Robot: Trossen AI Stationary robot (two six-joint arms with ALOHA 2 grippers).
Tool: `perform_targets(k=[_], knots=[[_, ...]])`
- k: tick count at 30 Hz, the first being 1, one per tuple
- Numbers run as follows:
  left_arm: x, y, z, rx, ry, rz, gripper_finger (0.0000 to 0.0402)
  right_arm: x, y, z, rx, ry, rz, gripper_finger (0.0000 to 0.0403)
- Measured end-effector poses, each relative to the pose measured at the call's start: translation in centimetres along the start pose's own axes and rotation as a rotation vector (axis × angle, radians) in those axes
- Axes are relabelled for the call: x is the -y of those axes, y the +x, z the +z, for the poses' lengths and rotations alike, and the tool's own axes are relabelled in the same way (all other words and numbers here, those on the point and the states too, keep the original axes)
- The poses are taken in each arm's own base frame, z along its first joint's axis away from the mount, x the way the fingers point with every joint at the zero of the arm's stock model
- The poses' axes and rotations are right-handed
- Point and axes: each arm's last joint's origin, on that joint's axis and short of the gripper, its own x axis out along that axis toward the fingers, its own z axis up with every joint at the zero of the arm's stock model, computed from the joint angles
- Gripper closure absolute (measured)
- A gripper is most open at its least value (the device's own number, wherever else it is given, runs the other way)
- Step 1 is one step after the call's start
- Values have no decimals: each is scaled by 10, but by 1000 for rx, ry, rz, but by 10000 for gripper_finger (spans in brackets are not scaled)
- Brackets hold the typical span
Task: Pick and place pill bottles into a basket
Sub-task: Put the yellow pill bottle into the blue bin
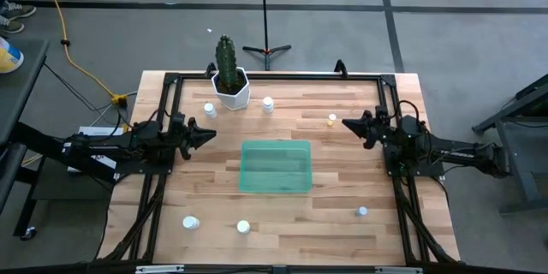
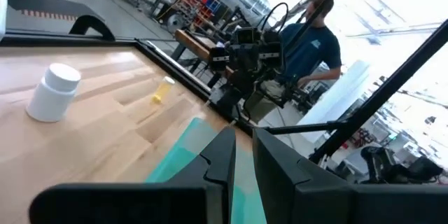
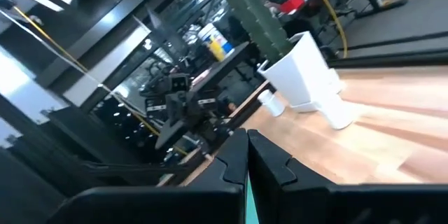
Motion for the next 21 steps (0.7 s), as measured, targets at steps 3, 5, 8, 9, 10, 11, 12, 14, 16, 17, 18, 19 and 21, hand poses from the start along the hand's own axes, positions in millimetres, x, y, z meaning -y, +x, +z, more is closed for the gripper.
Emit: perform_targets(k=[3, 5, 8, 9, 10, 11, 12, 14, 16, 17, 18, 19, 21], knots=[[0, 0, 0, 0, 44, 1, 314, 1, 0, 1, 25, -14, -29, 393], [1, 0, 1, 9, 78, -1, 314, 0, 0, 3, 52, -16, -29, 378], [3, 0, 6, 61, 85, -17, 307, -4, 0, 8, 113, -12, 4, 340], [4, 0, 7, 78, 84, -21, 301, -6, -1, 10, 132, -15, 18, 324], [5, 0, 9, 93, 85, -25, 292, -8, -1, 12, 151, -19, 31, 307], [6, 0, 10, 109, 88, -29, 279, -9, -1, 14, 159, -23, 37, 290], [6, -1, 11, 122, 98, -29, 265, -12, -1, 16, 164, -29, 41, 272], [7, -1, 12, 136, 101, -37, 236, -18, 1, 23, 160, -59, 37, 241], [7, -1, 12, 134, 98, -35, 209, -24, 4, 30, 134, -102, 25, 217], [7, -1, 12, 132, 99, -35, 198, -29, 6, 34, 116, -122, 19, 210], [7, -1, 12, 132, 98, -35, 188, -33, 8, 39, 94, -142, 11, 204], [7, -1, 12, 132, 98, -35, 180, -38, 10, 43, 69, -165, -3, 201], [7, -1, 12, 132, 98, -35, 169, -45, 15, 51, 12, -207, -47, 200]])
